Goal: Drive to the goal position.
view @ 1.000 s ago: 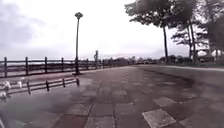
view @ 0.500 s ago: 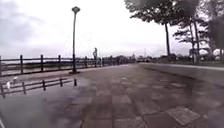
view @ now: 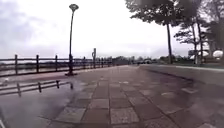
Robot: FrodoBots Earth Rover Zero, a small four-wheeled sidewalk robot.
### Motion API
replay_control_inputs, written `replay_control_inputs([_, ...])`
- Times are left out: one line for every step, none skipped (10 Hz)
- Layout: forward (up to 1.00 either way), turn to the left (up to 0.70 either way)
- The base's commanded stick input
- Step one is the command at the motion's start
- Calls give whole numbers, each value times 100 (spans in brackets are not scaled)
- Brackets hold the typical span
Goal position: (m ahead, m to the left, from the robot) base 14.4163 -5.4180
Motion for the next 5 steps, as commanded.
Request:
replay_control_inputs([100,0])
replay_control_inputs([100,0])
replay_control_inputs([100,0])
replay_control_inputs([100,0])
replay_control_inputs([100,0])
